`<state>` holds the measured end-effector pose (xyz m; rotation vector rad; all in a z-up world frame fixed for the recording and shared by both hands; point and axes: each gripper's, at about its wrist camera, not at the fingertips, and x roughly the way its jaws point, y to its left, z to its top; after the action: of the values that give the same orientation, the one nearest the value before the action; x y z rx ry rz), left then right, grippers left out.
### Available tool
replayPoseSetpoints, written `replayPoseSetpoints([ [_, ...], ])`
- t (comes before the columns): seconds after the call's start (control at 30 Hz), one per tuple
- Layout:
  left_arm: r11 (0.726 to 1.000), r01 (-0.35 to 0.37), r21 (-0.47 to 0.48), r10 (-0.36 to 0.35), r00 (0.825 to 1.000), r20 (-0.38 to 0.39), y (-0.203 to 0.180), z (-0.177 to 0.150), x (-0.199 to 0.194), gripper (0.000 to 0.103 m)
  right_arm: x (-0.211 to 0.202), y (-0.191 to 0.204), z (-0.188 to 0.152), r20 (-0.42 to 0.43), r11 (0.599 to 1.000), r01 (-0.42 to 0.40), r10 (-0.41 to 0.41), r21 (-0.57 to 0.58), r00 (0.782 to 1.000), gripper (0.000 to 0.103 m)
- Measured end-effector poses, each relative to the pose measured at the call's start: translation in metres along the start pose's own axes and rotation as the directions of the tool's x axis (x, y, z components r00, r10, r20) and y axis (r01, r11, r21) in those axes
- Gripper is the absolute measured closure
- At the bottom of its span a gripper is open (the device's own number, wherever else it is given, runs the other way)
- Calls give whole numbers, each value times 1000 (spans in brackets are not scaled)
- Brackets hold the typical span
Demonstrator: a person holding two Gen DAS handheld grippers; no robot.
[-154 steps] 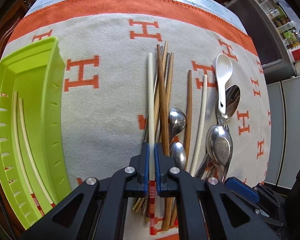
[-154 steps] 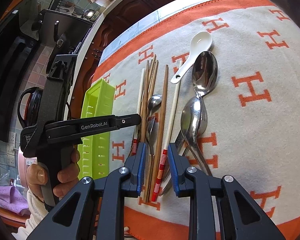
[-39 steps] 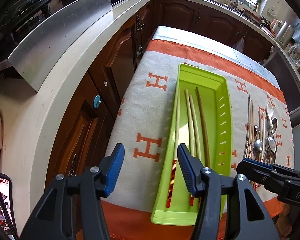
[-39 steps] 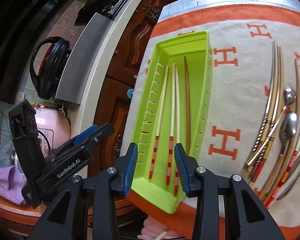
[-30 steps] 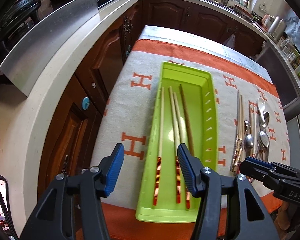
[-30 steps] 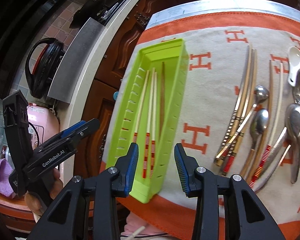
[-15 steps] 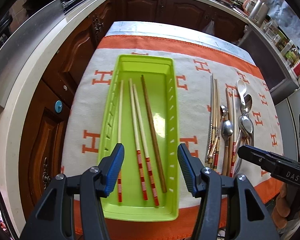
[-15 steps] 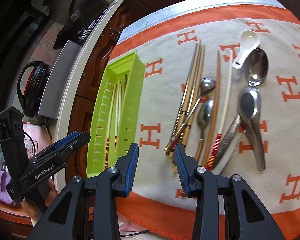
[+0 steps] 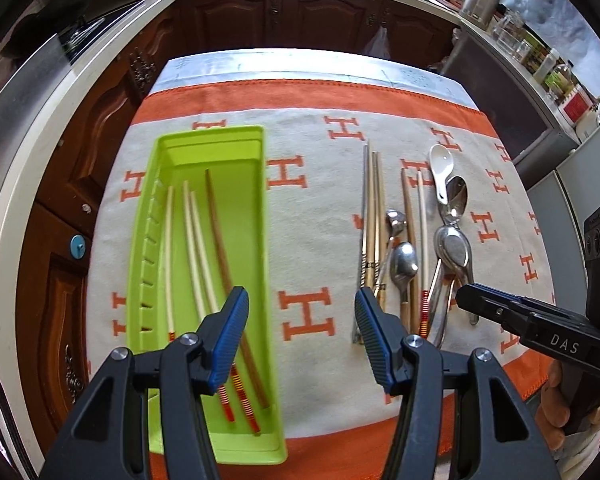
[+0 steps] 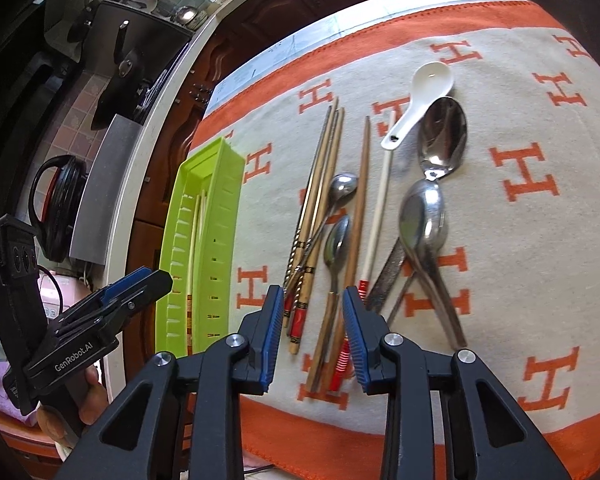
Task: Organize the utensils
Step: 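Grasp a thin metal chopstick with the left tool while the right tool reaches toward the pile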
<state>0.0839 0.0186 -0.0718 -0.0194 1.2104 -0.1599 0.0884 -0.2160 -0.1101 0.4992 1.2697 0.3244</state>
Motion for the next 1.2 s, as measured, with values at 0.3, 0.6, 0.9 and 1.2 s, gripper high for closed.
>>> replayPoseSetpoints([
  [0.3,994,109,8,-108,987,-116,-28,28,45,79,-6,-26,4,28,999,4,-5,46,1000,77],
  [0.6,992,125,-9,-123,959,-255,-38,56,107,91,-3,-38,9,30,998,-18,16,67,999,77],
  [0.9,996,79,27,-69,957,-284,-47,60,128,92,0,-44,12,29,996,-44,42,78,999,77],
  [1.2,998,32,60,-14,957,-289,-46,63,132,92,1,-44,10,26,995,-56,54,82,998,77],
])
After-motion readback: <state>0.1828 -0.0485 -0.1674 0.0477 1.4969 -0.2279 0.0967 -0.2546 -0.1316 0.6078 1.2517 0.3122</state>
